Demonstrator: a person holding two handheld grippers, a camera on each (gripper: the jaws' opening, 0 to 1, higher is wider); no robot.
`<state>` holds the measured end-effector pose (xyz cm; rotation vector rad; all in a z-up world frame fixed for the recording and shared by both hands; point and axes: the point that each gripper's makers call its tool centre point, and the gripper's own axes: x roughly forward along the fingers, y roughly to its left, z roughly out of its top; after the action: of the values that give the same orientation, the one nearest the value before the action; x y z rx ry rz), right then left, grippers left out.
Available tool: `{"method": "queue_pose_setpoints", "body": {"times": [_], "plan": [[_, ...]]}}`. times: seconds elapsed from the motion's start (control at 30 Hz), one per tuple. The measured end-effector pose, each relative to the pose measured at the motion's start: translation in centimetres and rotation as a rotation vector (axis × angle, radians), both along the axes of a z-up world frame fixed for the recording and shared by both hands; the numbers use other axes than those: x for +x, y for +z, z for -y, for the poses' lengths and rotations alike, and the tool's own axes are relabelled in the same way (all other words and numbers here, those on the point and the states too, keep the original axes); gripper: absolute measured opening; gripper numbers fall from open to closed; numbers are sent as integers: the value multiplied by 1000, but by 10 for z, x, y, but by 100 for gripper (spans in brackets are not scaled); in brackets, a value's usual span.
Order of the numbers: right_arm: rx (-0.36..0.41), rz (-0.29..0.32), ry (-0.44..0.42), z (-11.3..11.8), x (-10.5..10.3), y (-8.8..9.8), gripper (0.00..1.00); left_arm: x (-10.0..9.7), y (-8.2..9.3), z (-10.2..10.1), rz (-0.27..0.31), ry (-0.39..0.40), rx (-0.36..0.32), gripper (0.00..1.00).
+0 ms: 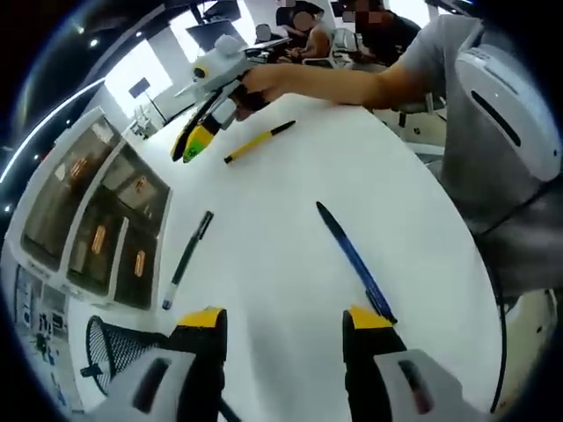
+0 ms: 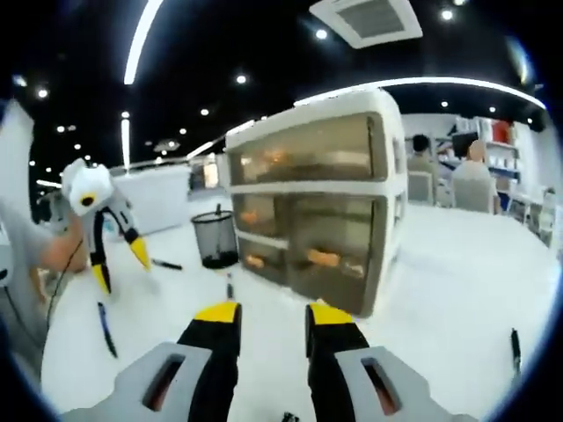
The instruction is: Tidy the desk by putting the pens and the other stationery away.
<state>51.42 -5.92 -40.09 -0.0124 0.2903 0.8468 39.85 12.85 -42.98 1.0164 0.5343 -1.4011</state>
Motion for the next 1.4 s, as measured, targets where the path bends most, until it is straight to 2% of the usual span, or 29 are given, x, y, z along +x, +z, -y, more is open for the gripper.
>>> {"method": "queue_pose_setpoints", "body": {"times": [0.17,0.27,0.47,0.53,0.63,0.73,0.83,0.9,0.93,1.03,1.07,1.1,1.13,1.27,1.4], "plan": [[-104,-46,-26,19,2,-14,26,-3,-3,-2,-7,-6,14,53],[-191,-88,-72,37,2,-26,19,-5,-2,-2,-2,-8,14,53],[-179,-119,-85,46,1,-29,25,-10,-4,0,-7,-21,23,53],[-197,-129,-80,47,-1,-32,26,-10,-5,0,-9,-24,25,53],[-279,-97,-81,52,-2,-37,26,-9,-5,1,-12,-25,22,53],[-228,-143,-96,49,-6,-43,26,-11,-4,1,-7,-28,24,53],[-250,-157,-73,41,-18,-46,27,-15,0,2,0,-36,17,53],[-208,-168,-39,32,-27,-41,28,-17,3,3,6,-39,13,53],[-136,-188,-21,23,-33,-33,28,-18,4,3,13,-41,15,53],[-68,-209,-2,18,-47,-15,27,-25,6,2,27,-61,28,53],[-86,-203,-11,20,-48,-15,25,-27,8,1,26,-70,26,53],[-160,-195,-43,30,-49,-18,24,-29,11,2,28,-75,17,53],[-200,-203,-54,34,-51,-21,24,-29,13,2,34,-78,13,53],[-327,-279,-63,46,-63,-38,24,-29,19,1,45,-83,2,53],[-445,-313,-68,51,-75,-45,20,-27,20,0,60,-78,4,53]]}}
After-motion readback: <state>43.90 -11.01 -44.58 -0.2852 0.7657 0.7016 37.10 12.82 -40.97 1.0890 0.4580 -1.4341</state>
